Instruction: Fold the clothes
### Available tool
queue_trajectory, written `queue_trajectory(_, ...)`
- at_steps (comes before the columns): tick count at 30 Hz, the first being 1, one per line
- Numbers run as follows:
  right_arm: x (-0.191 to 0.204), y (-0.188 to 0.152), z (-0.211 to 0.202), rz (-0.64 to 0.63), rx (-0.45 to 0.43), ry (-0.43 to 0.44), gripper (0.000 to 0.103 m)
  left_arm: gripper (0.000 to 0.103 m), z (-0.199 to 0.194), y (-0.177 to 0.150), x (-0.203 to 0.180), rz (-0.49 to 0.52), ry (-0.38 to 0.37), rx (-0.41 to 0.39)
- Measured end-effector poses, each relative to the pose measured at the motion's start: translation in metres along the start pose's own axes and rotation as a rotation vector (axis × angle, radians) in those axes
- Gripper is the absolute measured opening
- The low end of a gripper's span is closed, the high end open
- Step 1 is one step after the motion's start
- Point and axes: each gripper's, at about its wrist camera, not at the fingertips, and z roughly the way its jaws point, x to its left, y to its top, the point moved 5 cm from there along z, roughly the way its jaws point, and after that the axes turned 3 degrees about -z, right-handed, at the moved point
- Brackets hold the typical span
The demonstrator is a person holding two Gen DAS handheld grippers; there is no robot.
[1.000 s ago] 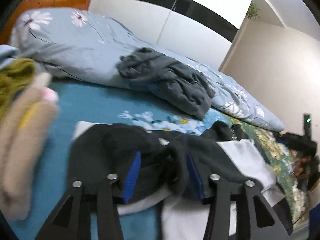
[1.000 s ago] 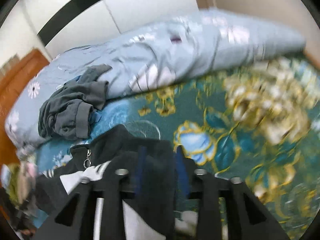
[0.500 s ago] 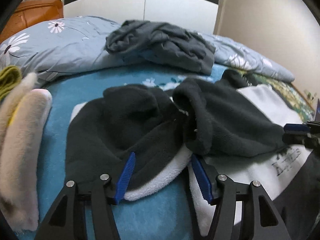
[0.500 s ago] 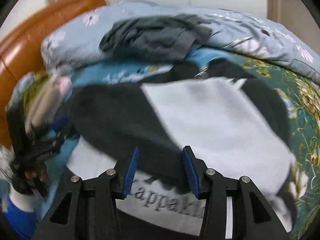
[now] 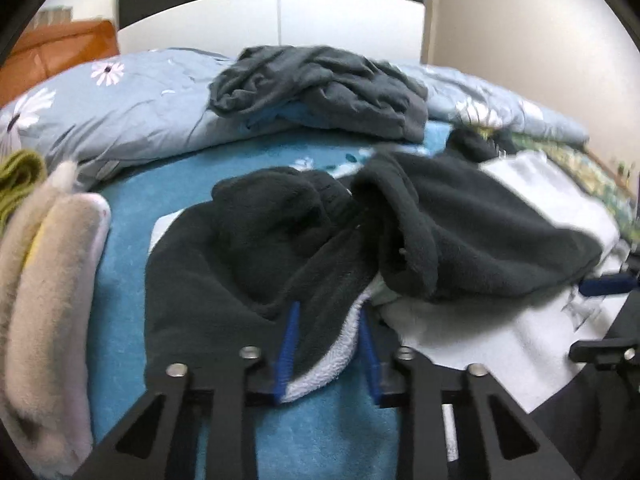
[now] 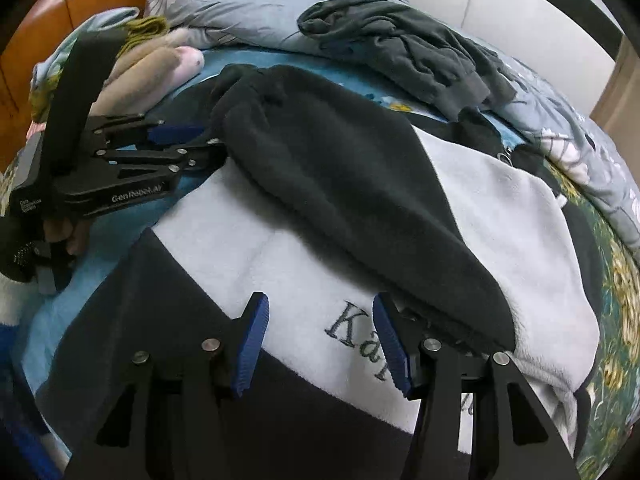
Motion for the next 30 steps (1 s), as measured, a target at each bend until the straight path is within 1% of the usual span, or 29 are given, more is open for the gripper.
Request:
queue_trajectory(1,-0.001,-0.001,-0.003,0.006,-0.003,-0.002,0.056,0.020,-0.005,0.003,0.003,-0.024,-0.013,-0.015)
queue_trajectory(4,-0.006,-0.001,-0.008,0.025,-0.012,-0.004,0.056,0.018,-0.024,0.013,0.014,-0.103,-0.058,-0.062)
queue_trajectory(5,-0.007,-0.001,-0.009,0.032,-0.015,-0.004,0.056,0.013,-0.032,0.017,0.019,-0.128,-0.069,-0.083)
queue_trajectory(6,-0.009,-0.002,-0.011,0.040,-0.018,-0.004,0.056,0.003,-0.041,0.022,0.023,-0.151,-0.080,-0.104)
queue_trajectory(7,-0.011,-0.004,-0.013,0.051,-0.023,-0.003,0.056,0.000,-0.049,0.027,0.028,-0.175,-0.090,-0.126)
queue_trajectory(9,-0.016,-0.007,-0.017,0.074,-0.032,0.009,0.056,0.000,-0.071,0.040,0.040,-0.214,-0.122,-0.178)
queue_trajectory(12,-0.023,-0.010,-0.019,0.116,-0.043,0.027,0.056,0.000,-0.083,0.052,0.048,-0.192,-0.080,-0.189)
queue_trajectory(13,-0.024,-0.011,-0.020,0.129,-0.046,0.034,0.056,0.000,-0.082,0.053,0.048,-0.186,-0.072,-0.181)
queue_trajectory(15,-0.026,-0.013,-0.021,0.152,-0.051,0.046,0.056,0.002,-0.069,0.050,0.040,-0.172,-0.084,-0.147)
queue_trajectory(16,-0.025,-0.013,-0.022,0.155,-0.054,0.052,0.056,0.004,-0.063,0.048,0.037,-0.165,-0.090,-0.130)
queue_trajectory(18,-0.023,-0.014,-0.023,0.159,-0.059,0.061,0.056,0.016,-0.045,0.042,0.027,-0.136,-0.081,-0.082)
queue_trajectory(20,-0.022,-0.017,-0.025,0.152,-0.061,0.059,0.056,0.043,-0.026,0.033,0.018,-0.092,-0.052,-0.039)
queue_trajectory(21,-0.021,-0.018,-0.027,0.150,-0.062,0.058,0.056,0.047,-0.019,0.028,0.014,-0.073,-0.039,-0.020)
queue_trajectory(23,-0.022,-0.021,-0.029,0.150,-0.064,0.056,0.056,0.052,-0.006,0.020,0.011,-0.036,0.007,0.013)
queue_trajectory(25,-0.025,-0.024,-0.029,0.160,-0.062,0.053,0.056,0.052,0.004,0.018,0.009,-0.022,0.040,0.028)
queue_trajectory(26,-0.026,-0.025,-0.029,0.166,-0.059,0.054,0.056,0.054,0.008,0.019,0.006,-0.018,0.039,0.032)
queue_trajectory(28,-0.029,-0.027,-0.027,0.183,-0.052,0.058,0.056,0.055,0.014,0.020,0.001,-0.009,0.035,0.038)
queue_trajectory(30,-0.031,-0.029,-0.025,0.195,-0.048,0.060,0.056,0.054,0.019,0.021,-0.002,0.014,0.059,0.036)
